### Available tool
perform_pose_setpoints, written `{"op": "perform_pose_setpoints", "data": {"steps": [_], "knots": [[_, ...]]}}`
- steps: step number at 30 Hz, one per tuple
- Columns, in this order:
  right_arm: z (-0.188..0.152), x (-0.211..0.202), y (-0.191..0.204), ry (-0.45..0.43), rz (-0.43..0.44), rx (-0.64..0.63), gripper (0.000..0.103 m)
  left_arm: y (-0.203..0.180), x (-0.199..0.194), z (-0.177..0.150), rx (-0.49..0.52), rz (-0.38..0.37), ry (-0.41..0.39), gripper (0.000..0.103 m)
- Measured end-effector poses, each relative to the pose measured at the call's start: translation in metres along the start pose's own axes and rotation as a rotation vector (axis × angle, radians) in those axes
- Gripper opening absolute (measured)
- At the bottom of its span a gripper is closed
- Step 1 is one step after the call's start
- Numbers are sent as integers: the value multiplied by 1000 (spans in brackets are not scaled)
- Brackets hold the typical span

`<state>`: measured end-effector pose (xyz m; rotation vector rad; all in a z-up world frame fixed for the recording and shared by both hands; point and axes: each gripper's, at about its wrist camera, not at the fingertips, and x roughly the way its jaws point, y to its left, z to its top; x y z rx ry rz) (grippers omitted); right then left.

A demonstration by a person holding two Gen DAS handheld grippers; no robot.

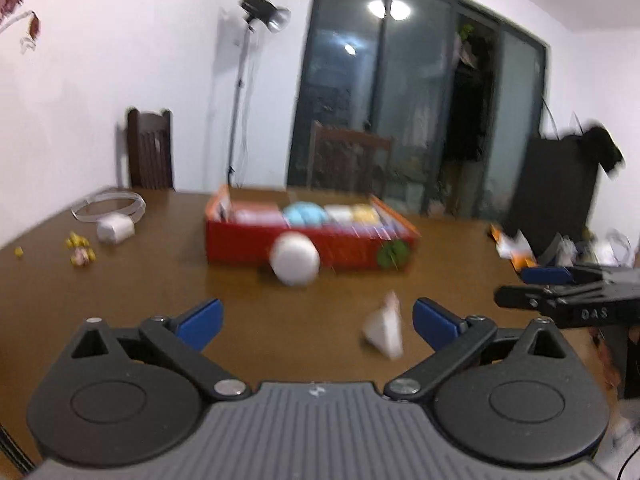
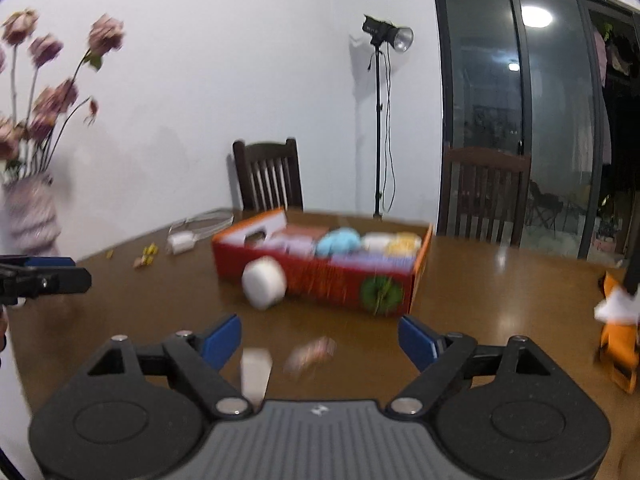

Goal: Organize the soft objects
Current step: 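Move both tools back toward the white foam wedge and wrapped snack, then grasp the white foam wedge with the left gripper while the right grasps the clear-wrapped snack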

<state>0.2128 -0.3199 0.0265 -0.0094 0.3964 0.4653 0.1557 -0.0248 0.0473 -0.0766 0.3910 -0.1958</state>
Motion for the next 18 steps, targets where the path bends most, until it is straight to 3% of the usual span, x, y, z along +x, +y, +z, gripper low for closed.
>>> {"op": "perform_pose_setpoints", "data": {"steps": [4, 8, 11, 16, 18], "knots": [[-33, -15, -2, 50, -6, 45, 85, -26, 9, -18, 64, -87, 64, 103], [-46, -20, -11, 50, -6, 96, 85, -42, 34, -17, 78, -104, 70, 103], [-50, -20, -16, 49, -11, 114, 86, -49, 70, -13, 68, -86, 118, 102], [-49, -8, -28, 62, -8, 123, 85, -63, 125, -8, 43, -72, 157, 78], [-47, -1, -34, 71, -15, 131, 85, -67, 144, -10, 49, -56, 189, 59]]}}
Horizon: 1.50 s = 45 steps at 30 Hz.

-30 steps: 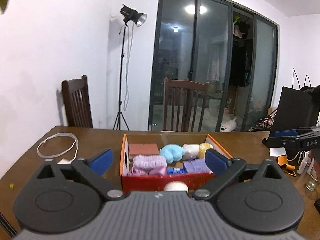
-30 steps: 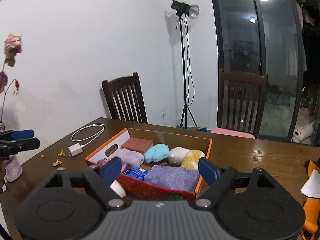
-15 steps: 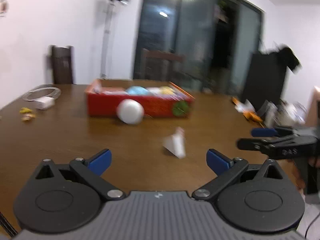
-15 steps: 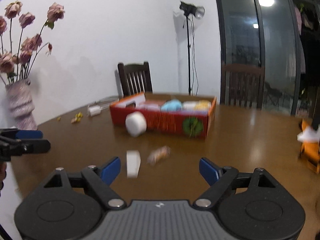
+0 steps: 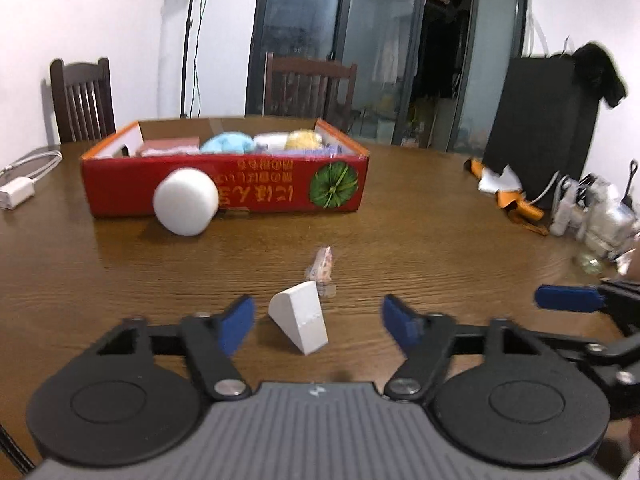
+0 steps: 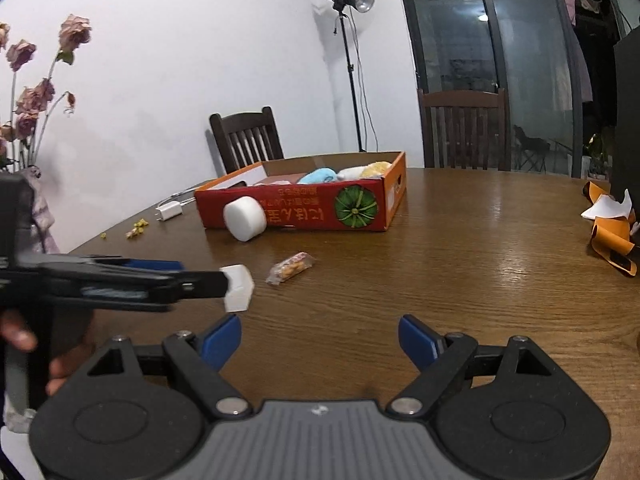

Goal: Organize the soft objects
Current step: 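Grasp the white foam wedge with the left gripper while the right grasps the clear-wrapped snack, then carry the wedge and snack into the box and open both grippers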

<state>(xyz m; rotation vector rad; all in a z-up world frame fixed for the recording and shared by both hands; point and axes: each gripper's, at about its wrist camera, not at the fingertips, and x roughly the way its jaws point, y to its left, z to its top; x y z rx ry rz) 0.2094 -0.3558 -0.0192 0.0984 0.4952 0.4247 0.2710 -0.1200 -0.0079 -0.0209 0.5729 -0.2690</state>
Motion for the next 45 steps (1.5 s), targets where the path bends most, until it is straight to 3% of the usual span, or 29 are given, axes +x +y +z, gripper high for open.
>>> {"op": "perform_pose_setpoints", "data": {"steps": [1, 3, 10, 16, 19, 25, 26, 29, 39, 45], "knots": [[2, 4, -3, 4, -4, 8, 85, 0, 10, 1, -2, 3, 23, 53], [6, 10, -7, 6, -1, 22, 85, 6, 19, 3, -26, 7, 49, 23], [31, 59, -7, 41, 75, 87, 85, 58, 2, 17, -97, 62, -51, 22], [52, 128, 21, 137, 102, 34, 71, 112, 1, 14, -202, 100, -43, 22], [56, 155, 32, 177, 80, 29, 62, 128, -1, 11, -222, 98, -42, 22], [60, 174, 48, 172, -1, -20, 27, 142, -12, 8, -230, 81, -57, 22], [59, 173, 48, 168, -4, -20, 18, 140, -14, 7, -228, 80, -59, 22], [56, 166, 46, 156, -14, -10, 15, 138, -25, 3, -223, 67, -64, 22], [44, 95, 56, 76, 46, 11, 14, 115, -62, -9, -227, -32, -58, 22], [67, 76, 50, 16, 81, -3, 14, 104, -52, 27, -194, -96, -113, 22]]}}
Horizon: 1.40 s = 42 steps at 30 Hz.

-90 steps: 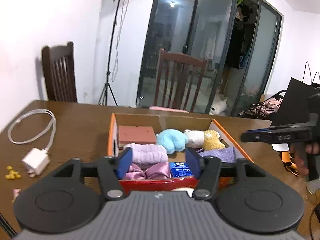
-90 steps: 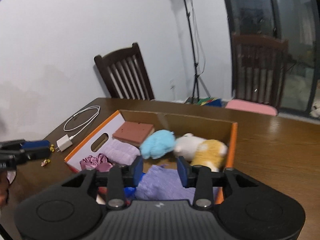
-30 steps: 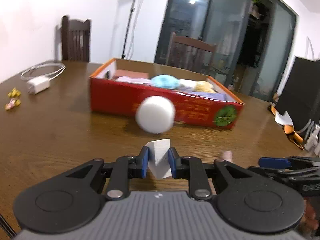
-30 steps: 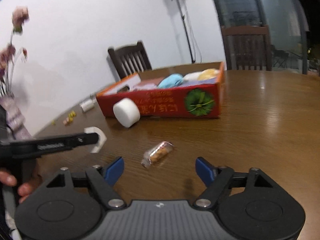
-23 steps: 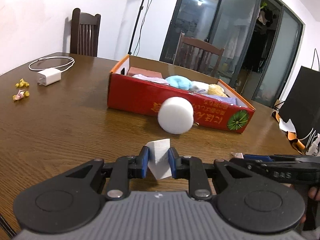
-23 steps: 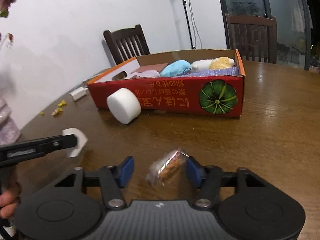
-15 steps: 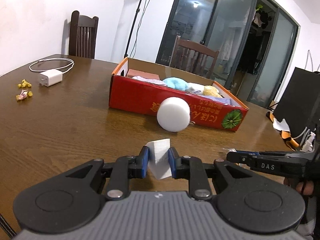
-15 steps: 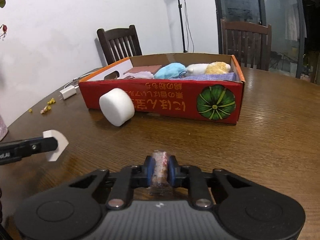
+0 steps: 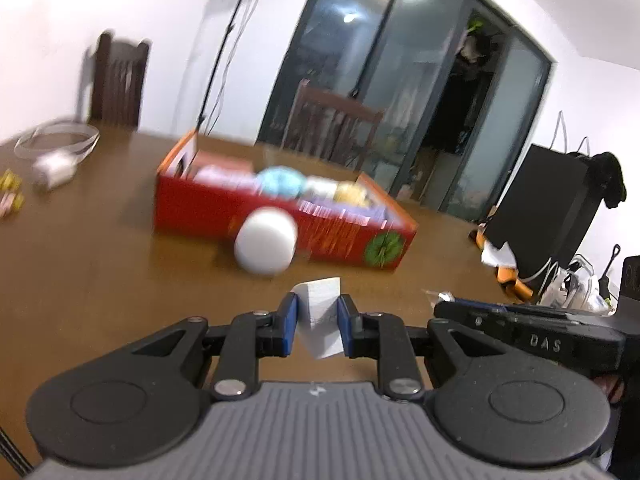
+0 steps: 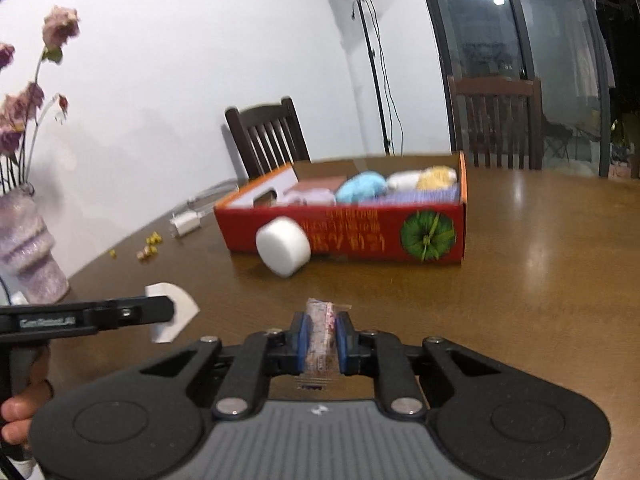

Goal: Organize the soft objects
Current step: 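Carry the wedge and snack into the box and open both grippers, then move both tools back toward the white round foam cylinder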

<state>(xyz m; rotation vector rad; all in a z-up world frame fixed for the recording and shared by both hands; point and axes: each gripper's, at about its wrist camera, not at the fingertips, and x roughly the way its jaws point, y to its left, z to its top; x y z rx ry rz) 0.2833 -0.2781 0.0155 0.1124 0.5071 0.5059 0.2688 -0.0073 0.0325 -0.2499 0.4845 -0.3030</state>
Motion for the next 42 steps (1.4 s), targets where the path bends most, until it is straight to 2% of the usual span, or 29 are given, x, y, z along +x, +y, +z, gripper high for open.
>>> {"op": "perform_pose_setpoints", "data": {"steps": [4, 7, 10, 12, 15, 16, 18, 19, 20, 22, 24, 26, 27, 31, 35, 37, 40, 42], "knots": [[42, 11, -6, -52, 3, -68, 14, 0, 37, 54, 3, -41, -32, 22], [83, 34, -16, -87, 19, -94, 14, 8, 83, 101, -33, -79, -10, 22], [129, 79, -38, -70, 70, -27, 14, 16, 142, 136, -75, -74, 47, 23], [151, 118, -53, -39, 48, 25, 14, 20, 177, 145, -94, -31, 86, 23], [163, 168, -68, -2, 16, 66, 14, 29, 220, 146, -103, 16, 145, 24], [165, 185, -74, 17, 10, 87, 15, 34, 226, 143, -117, 22, 140, 26], [163, 208, -80, 44, 20, 113, 15, 43, 238, 138, -145, 30, 141, 38], [160, 219, -82, 51, 16, 126, 19, 45, 242, 135, -144, 35, 140, 39], [157, 227, -84, 56, -1, 129, 20, 47, 244, 133, -129, 44, 136, 40], [149, 237, -87, 64, -20, 118, 24, 47, 247, 131, -86, 54, 141, 50], [142, 240, -97, 45, -21, 160, 37, 49, 246, 135, -53, 66, 121, 58], [137, 237, -107, 15, -5, 218, 43, 53, 241, 139, -45, 92, 91, 69], [137, 237, -107, 31, -1, 216, 43, 56, 239, 141, -52, 106, 85, 69], [142, 226, -99, -5, -33, 148, 46, 66, 233, 149, -82, 143, 74, 69], [151, 207, -87, -47, -30, 118, 46, 58, 214, 160, -25, 171, 23, 69], [157, 186, -76, -93, -34, 80, 46, 47, 192, 165, 6, 155, -28, 69], [154, 146, -58, -162, -21, 34, 57, 37, 147, 163, 36, 92, -78, 73], [149, 128, -50, -164, -38, 2, 61, 27, 122, 157, 75, 90, -89, 74]]}}
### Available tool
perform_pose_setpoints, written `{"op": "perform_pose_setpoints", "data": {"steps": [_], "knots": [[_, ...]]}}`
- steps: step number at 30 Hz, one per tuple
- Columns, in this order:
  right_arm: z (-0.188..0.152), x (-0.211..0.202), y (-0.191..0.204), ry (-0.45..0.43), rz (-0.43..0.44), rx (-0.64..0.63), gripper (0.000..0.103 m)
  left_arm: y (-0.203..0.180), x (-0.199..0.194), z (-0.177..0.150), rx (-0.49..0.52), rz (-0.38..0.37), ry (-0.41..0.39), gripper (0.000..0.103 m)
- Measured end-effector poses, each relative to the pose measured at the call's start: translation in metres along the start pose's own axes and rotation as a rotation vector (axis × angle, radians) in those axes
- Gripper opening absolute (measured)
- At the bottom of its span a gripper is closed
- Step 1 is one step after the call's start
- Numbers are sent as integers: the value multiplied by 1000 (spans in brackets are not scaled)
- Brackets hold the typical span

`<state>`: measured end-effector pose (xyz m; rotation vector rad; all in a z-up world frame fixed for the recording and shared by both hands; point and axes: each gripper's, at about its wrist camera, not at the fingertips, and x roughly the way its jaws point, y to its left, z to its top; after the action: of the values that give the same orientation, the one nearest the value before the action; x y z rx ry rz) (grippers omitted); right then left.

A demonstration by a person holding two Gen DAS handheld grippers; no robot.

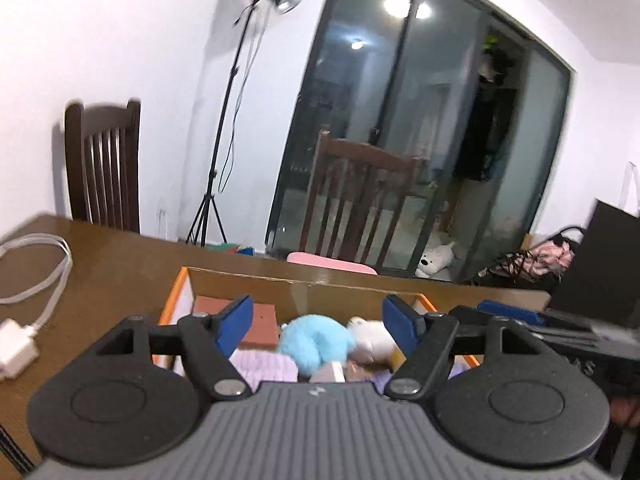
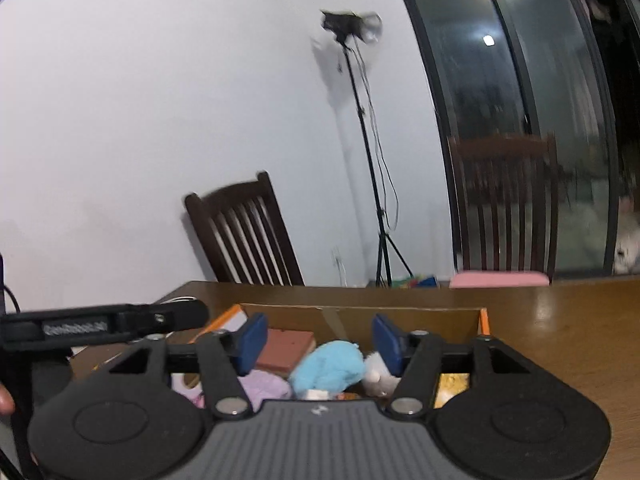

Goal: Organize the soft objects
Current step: 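Move both tools back toward the white round foam cylinder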

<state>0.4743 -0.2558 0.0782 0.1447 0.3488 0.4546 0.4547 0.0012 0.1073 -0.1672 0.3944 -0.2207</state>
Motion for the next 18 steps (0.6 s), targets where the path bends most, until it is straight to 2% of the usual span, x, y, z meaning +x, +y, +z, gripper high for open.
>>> {"op": "perform_pose_setpoints", "data": {"steps": [4, 8, 10, 15, 18], "knots": [[-4, -48, 13, -15, -50, -46, 61, -5, -68, -17, 43, 3, -40, 82], [-15, -101, 28, -38, -29, -57, 74, -5, -123, -49, 79, 2, -45, 89], [-25, -125, 38, -32, -12, -72, 75, -5, -144, -69, 101, 11, -25, 93], [-68, -176, 61, -17, -8, -116, 87, 1, -206, -119, 104, 39, -57, 102], [-105, -192, 66, 12, -25, -99, 88, 7, -225, -140, 69, 68, -58, 103]]}}
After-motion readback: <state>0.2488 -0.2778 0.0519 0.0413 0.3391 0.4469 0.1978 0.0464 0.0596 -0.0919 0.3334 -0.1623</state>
